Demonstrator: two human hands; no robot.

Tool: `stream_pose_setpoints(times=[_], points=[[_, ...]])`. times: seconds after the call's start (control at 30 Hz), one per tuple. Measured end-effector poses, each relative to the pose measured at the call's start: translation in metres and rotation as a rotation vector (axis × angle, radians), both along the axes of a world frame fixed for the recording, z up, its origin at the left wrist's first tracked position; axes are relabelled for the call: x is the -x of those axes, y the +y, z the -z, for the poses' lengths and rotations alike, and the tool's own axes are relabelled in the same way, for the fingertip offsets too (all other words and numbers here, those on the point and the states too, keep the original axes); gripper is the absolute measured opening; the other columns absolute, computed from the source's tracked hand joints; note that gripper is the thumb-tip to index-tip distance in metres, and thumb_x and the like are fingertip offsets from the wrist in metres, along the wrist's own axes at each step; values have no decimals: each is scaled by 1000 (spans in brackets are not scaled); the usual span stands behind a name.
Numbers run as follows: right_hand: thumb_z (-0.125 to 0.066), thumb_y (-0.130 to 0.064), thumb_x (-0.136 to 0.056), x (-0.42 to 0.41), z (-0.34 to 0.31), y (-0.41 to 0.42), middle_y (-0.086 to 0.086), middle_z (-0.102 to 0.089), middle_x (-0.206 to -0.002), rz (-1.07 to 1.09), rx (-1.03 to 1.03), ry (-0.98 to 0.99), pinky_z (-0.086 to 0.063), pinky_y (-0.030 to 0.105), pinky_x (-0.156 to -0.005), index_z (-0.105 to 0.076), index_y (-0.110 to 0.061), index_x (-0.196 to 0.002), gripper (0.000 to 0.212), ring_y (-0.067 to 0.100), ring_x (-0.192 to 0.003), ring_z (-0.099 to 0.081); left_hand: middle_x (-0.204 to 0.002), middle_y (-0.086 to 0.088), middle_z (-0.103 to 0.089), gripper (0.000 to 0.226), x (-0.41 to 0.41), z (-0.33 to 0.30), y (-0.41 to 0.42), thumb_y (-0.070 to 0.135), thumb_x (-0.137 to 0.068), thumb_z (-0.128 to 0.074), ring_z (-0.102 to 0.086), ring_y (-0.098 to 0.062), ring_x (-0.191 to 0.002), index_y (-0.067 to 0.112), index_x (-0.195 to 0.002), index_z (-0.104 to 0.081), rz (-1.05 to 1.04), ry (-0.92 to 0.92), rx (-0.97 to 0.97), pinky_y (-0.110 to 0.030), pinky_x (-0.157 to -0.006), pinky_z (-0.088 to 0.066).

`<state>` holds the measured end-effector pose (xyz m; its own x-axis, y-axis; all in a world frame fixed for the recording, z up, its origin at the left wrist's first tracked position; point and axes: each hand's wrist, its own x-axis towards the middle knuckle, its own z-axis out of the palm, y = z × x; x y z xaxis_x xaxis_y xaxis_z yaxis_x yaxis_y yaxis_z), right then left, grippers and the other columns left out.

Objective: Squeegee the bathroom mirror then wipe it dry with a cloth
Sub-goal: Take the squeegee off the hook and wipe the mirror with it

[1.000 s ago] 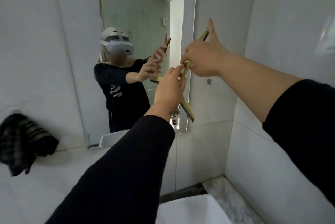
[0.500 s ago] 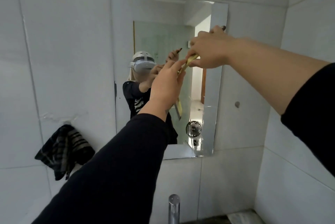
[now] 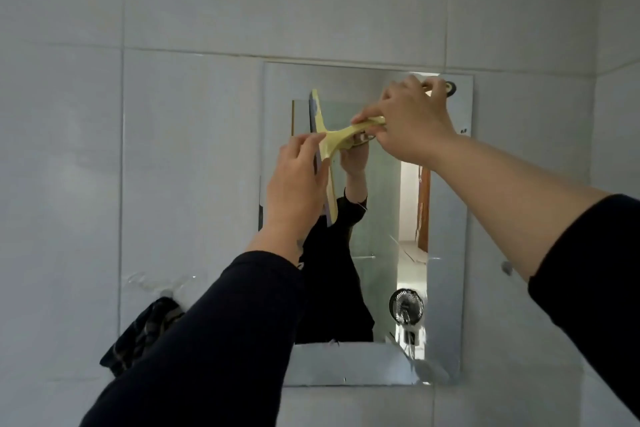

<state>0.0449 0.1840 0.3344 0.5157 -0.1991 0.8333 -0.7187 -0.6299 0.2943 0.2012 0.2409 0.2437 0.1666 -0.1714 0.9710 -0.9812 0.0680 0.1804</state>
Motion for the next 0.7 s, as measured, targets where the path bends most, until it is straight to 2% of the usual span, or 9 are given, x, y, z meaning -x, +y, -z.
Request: stream_pose_setpoints(times=[0.17, 0.23, 0.33, 0.43, 0.53, 0.7], points=[[-44, -32, -99, -22, -32, -9, 2, -52, -114, -37, 76, -195, -21, 47, -102, -59, -51, -121, 33, 25, -117, -39, -136, 3, -43, 39, -29, -5, -2, 28, -96, -46, -42, -8, -121, 20, -135, -42, -99, 112, 1, -19, -83, -34], [-41, -29, -101, -35, -46, -10, 4, -51, -116, -39, 117, -230, -22, 48, -102, -56, -52, -125, 37, 27, -117, -38, -139, 1, -41, 42, -40, -9, -7, 27, -96, -46, -39, -13, -126, 17, -136, -40, -140, 140, -11, -23, -87, -37], [-40, -25, -100, -60, -63, -9, 7, -47, -120, 7, 169, -237, -22, 49, -102, -46, -55, -132, 44, 29, -119, -37, -148, -1, -32, 48, -49, -12, -17, 29, -96, -45, -31, -16, -136, 14, -140, -35, -171, 203, -59, -31, -101, -39], [-47, -27, -96, -87, -71, -9, 9, -43, -125, 34, 188, -212, -22, 51, -103, -36, -58, -136, 52, 30, -122, -33, -158, -6, -15, 67, -51, -10, -29, 40, -96, -46, -14, -19, -146, 9, -148, -17, -177, 243, -112, -34, -115, -24], [-43, -26, -97, -112, -72, -15, 11, -41, -127, 39, 194, -184, -21, 53, -104, -28, -60, -139, 56, 32, -122, -32, -161, -9, 0, 89, -51, -5, -41, 50, -92, -50, 1, -20, -148, 6, -150, 2, -171, 286, -151, -34, -119, -13], [-36, -27, -100, -129, -76, -30, 11, -40, -123, 28, 141, -168, -25, 52, -99, -22, -63, -140, 55, 32, -118, -33, -156, -15, 24, 111, -52, -3, -55, 60, -82, -58, 21, -25, -145, 7, -150, 11, -246, 302, -268, -37, -121, -4]])
